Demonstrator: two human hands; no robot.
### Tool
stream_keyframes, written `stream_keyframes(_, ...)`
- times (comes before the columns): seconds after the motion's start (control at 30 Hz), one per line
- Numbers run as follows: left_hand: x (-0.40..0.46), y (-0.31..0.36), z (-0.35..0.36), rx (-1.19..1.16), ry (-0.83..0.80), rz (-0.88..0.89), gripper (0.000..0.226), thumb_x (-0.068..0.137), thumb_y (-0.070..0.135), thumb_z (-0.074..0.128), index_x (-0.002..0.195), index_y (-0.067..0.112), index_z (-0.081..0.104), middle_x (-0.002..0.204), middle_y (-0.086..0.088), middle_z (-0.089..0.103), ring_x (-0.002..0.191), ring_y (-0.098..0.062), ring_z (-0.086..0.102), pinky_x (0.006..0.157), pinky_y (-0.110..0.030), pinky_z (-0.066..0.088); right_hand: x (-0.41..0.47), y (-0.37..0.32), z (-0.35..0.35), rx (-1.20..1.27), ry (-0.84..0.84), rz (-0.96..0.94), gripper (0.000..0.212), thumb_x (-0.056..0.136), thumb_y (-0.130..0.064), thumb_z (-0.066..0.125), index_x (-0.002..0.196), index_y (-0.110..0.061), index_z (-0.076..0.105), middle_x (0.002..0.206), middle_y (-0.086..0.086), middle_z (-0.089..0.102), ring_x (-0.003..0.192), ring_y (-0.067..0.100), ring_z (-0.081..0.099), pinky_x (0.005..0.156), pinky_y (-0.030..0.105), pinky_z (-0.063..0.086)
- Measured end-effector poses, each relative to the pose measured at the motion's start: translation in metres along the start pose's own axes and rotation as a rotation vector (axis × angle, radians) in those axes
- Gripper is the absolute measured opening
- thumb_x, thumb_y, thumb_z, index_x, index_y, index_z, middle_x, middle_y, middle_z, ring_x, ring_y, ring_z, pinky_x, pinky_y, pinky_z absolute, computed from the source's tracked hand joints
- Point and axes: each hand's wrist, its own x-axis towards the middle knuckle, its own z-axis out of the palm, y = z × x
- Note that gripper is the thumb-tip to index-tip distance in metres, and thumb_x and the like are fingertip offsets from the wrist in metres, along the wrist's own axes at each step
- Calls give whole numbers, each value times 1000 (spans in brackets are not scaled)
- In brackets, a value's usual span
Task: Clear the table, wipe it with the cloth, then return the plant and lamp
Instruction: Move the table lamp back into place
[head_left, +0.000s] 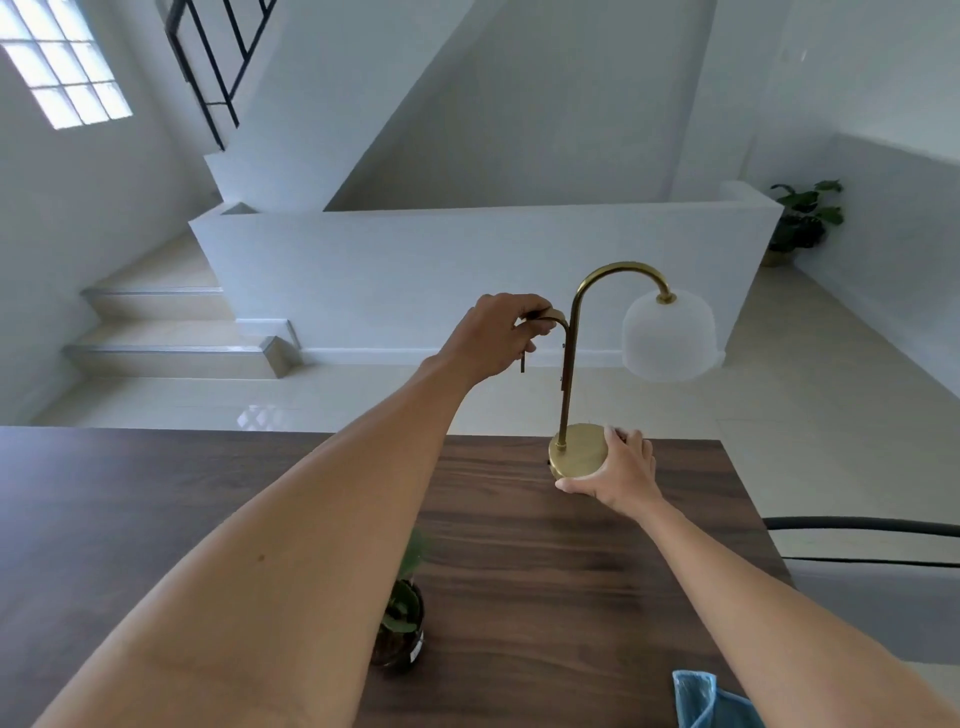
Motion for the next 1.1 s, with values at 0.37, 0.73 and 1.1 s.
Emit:
stream_keyframes(0.37,-52,-3,-104,95,88,104,16,100,18,59,111,14,71,100,0,73,72,-11,73,74,-22,56,-41,-103,11,11,44,-53,128,57,-74,81,155,-11,27,148,10,30,137,31,29,115,45,32)
stream_keyframes(0.73,-91,-39,-211,58,146,159,16,98,19,61,108,12,72,98,-1,73,69,-13,74,76,-36,60,-77,-218,38,24,51,-76,127,56,-73,82,153,-7,31,145,11,32,135,31,30,114,44,35)
stream_keyframes(1.1,-140,-51,-284,72,271,62,15,95,12,60,106,11,71,95,-3,74,67,-16,74,82,-46,59,-100,-310,60,-42,47,-110,107,57,-72,80,137,-10,44,135,13,39,124,31,37,102,38,38)
